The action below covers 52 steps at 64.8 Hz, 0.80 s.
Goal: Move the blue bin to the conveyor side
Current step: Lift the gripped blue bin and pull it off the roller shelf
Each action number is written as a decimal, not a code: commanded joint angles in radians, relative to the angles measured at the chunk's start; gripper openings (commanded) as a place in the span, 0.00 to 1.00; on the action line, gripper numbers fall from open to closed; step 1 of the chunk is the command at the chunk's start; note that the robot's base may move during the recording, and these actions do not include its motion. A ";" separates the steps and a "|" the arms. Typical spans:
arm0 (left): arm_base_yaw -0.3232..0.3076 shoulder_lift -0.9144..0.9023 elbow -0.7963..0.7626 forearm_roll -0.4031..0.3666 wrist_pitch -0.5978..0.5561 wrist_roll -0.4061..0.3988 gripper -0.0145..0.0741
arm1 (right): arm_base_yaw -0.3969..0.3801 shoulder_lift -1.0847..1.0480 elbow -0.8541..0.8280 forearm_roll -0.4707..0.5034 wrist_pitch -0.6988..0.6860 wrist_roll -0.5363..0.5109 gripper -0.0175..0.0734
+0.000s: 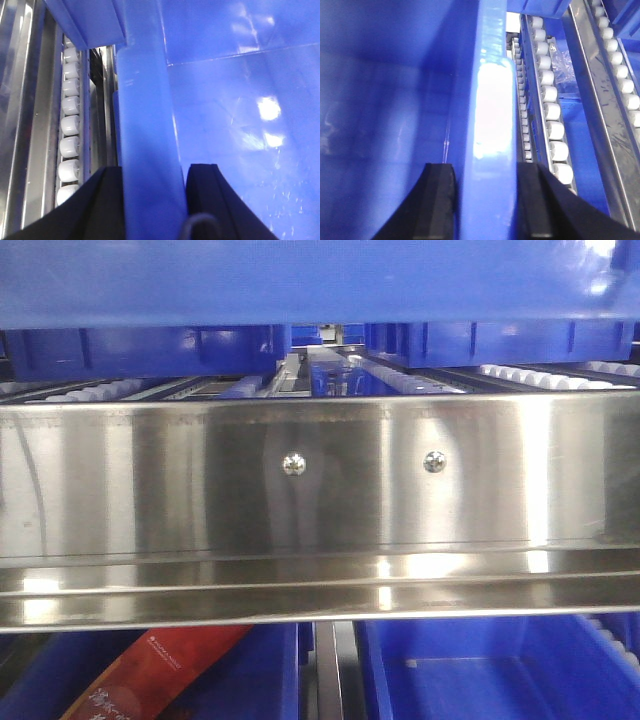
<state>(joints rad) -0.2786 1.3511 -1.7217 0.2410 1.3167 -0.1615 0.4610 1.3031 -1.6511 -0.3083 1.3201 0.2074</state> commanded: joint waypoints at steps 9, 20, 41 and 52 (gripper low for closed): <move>-0.024 -0.019 -0.013 -0.049 -0.096 0.012 0.15 | 0.017 -0.011 -0.011 0.046 -0.106 -0.016 0.11; -0.024 -0.019 -0.013 -0.049 -0.096 0.012 0.15 | 0.017 -0.011 -0.011 0.046 -0.124 -0.016 0.11; -0.024 -0.019 -0.013 -0.049 -0.117 0.012 0.15 | 0.017 -0.011 -0.011 0.046 -0.157 -0.016 0.11; -0.024 -0.019 -0.013 -0.049 -0.117 0.012 0.15 | 0.017 -0.011 -0.011 0.046 -0.161 -0.016 0.11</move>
<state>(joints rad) -0.2786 1.3511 -1.7217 0.2568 1.3088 -0.1615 0.4610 1.3031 -1.6511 -0.3019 1.3008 0.2074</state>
